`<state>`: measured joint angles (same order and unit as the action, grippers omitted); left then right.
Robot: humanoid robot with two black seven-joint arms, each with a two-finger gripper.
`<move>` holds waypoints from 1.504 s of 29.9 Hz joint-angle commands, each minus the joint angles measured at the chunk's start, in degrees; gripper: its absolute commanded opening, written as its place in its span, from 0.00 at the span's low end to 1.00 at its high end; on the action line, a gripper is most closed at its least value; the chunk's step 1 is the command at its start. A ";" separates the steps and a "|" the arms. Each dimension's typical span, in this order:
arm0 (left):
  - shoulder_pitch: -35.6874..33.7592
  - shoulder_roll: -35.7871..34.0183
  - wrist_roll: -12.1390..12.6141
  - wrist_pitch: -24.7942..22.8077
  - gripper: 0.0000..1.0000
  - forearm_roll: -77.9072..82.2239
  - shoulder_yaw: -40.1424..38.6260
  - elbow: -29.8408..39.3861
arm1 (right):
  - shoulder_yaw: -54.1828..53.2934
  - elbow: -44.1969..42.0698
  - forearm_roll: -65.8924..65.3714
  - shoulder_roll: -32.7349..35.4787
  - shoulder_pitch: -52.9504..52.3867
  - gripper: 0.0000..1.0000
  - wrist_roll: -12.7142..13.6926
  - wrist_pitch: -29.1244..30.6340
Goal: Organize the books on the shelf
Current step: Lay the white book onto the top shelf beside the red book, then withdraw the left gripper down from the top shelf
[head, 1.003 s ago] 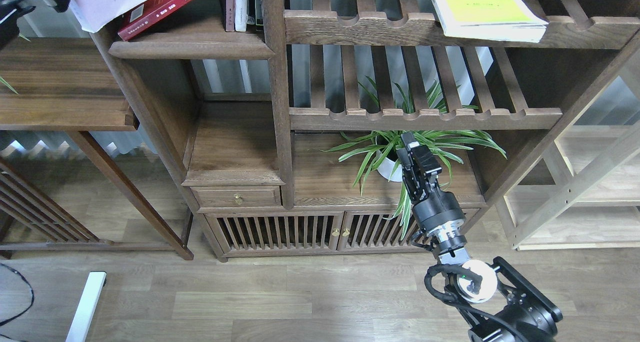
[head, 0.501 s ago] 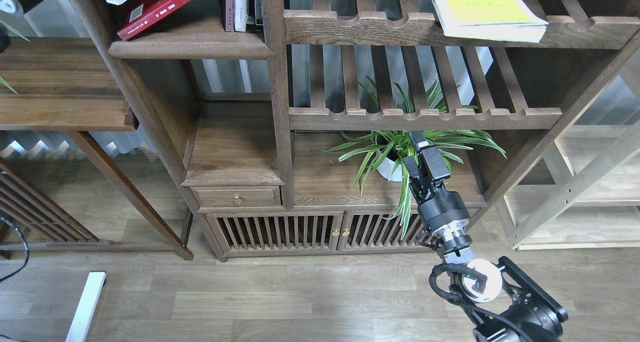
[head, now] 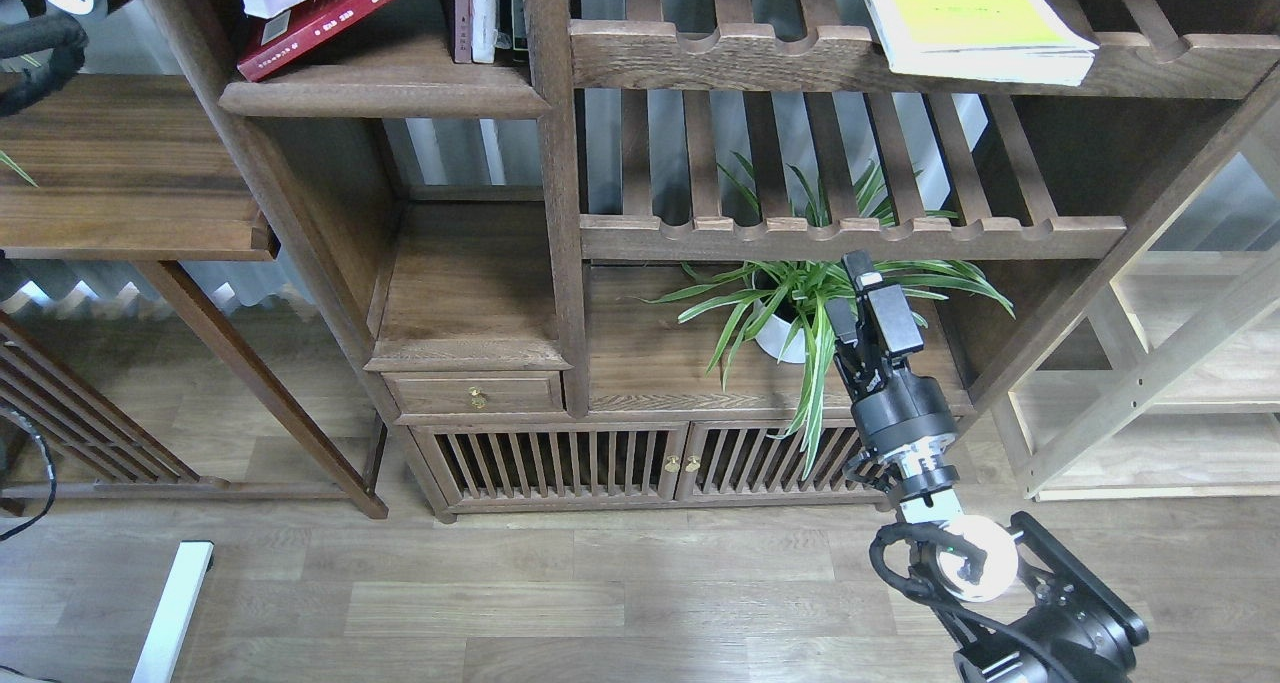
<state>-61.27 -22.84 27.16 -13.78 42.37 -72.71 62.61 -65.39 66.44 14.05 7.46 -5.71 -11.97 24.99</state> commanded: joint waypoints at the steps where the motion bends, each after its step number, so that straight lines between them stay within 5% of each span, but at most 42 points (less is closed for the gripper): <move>1: -1.57 0.17 -2.37 0.86 0.00 -0.09 2.74 -1.70 | 0.09 0.00 0.10 -0.08 0.00 0.99 0.02 -0.03; 12: -4.30 0.96 -7.03 1.48 0.00 -0.09 5.47 -5.75 | 0.09 0.00 0.10 0.09 0.53 0.99 0.02 0.58; 18: -4.39 0.78 -12.04 1.39 0.00 -0.70 8.19 -9.61 | 0.00 0.00 0.10 0.36 1.05 0.99 0.02 0.93; 27: -4.30 1.84 -13.10 1.48 0.01 -0.79 8.99 -10.58 | -0.09 0.00 0.10 0.53 1.23 0.99 0.02 0.93; 45: -5.53 5.61 -13.98 3.67 0.46 -0.71 9.51 -12.52 | 0.18 0.09 0.10 0.18 1.58 0.99 0.02 0.93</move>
<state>-66.42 -18.27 13.12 -10.78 41.57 -63.30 50.16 -65.22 66.54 14.15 7.61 -4.13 -11.95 25.93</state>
